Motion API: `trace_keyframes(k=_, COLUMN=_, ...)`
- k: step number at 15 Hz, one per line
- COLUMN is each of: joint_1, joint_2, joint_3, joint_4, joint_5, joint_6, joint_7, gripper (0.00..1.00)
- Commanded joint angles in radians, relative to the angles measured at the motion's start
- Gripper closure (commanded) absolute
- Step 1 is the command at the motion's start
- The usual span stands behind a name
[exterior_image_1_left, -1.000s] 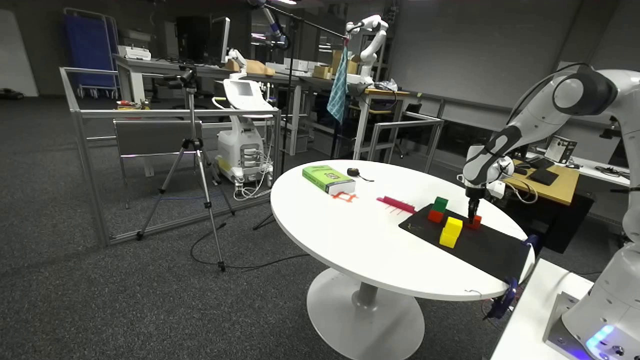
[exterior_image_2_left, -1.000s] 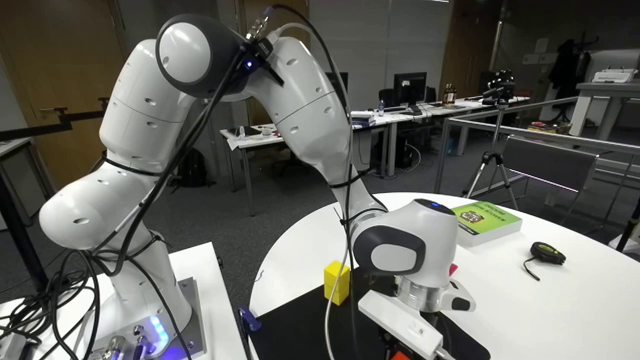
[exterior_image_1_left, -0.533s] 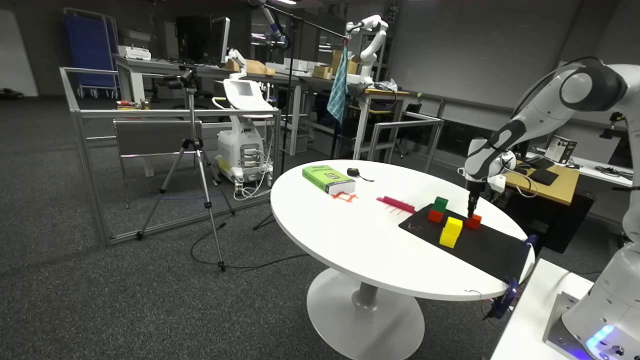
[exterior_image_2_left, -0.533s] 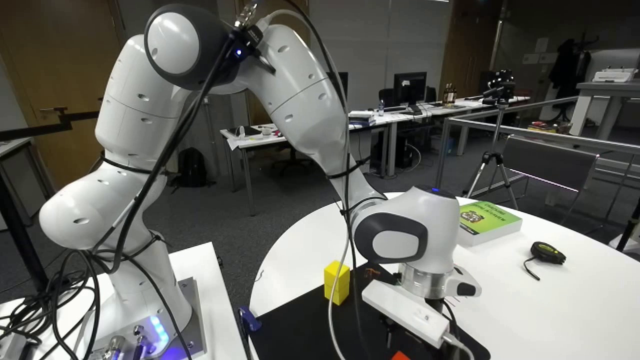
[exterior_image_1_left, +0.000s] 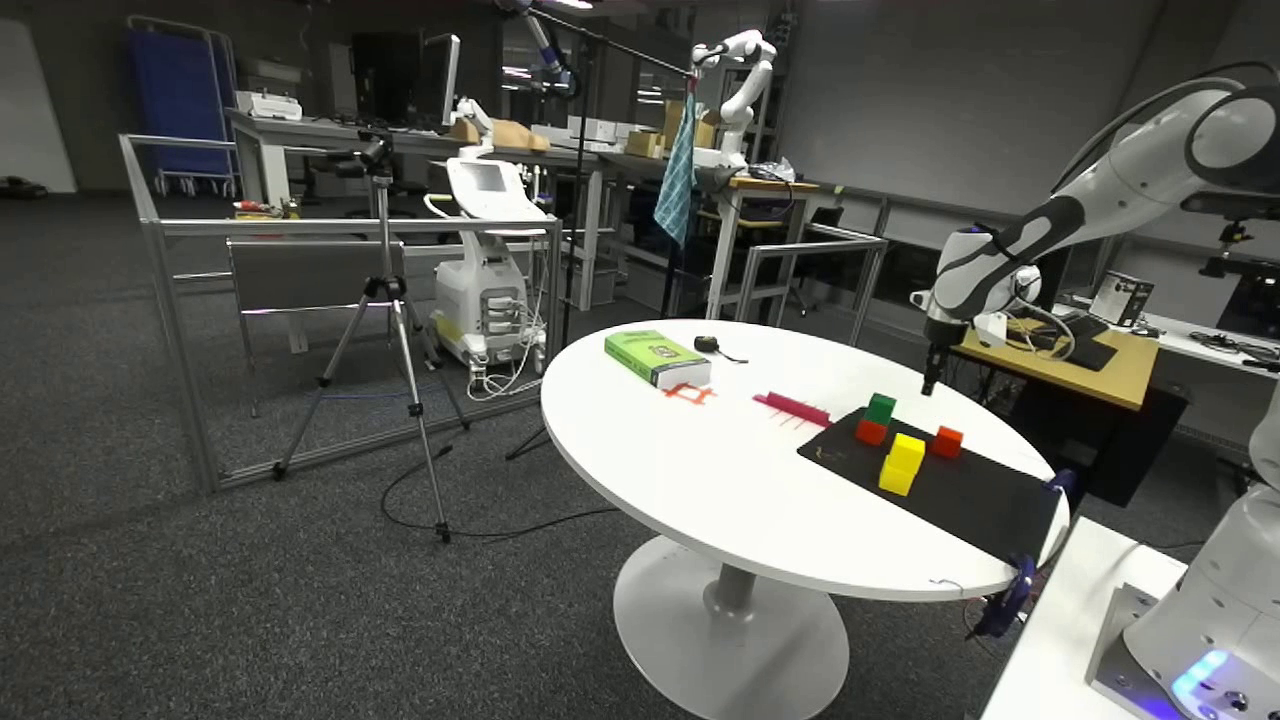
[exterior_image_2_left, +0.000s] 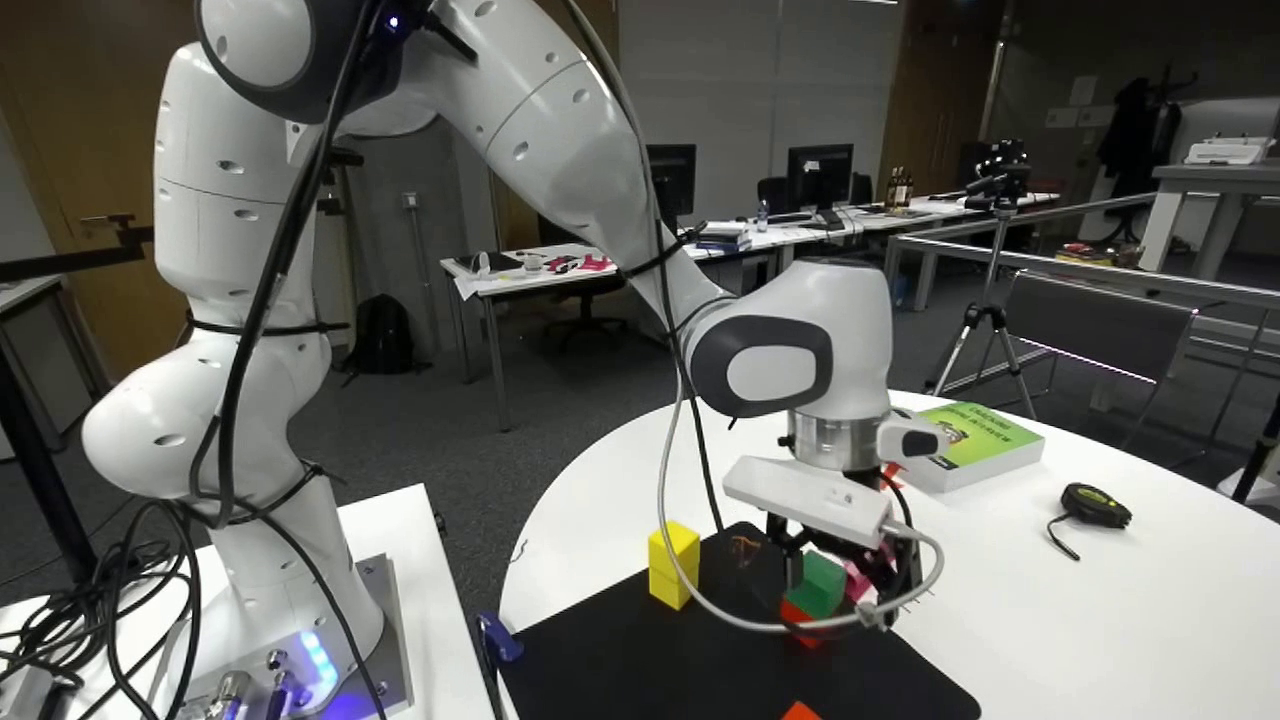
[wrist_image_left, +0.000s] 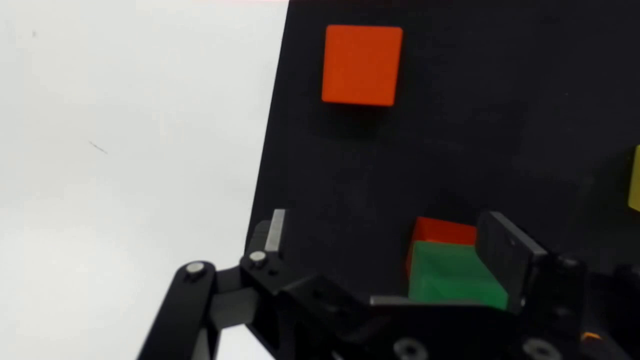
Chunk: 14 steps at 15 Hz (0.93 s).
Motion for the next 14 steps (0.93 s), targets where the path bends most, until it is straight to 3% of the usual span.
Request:
trace_keyframes(k=1, joint_1=0.054, joint_2=-0.083, joint_3=0.014, joint_4=-0.064, joint_5=-0.001, joint_6=-0.006, joint_7=0.022, gripper=0.0)
trace_keyframes(k=6, joint_1=0.11, joint_2=-0.076, joint_3=0.027, joint_4=-0.064, joint_5=-0.007, joint_6=0.001, joint_7=0.067, gripper=0.0)
trace_keyframes(k=14, joint_1=0.118, joint_2=-0.027, joint_3=0.019, joint_4=-0.046, joint_5=-0.018, joint_6=0.043, joint_7=0.095, gripper=0.0)
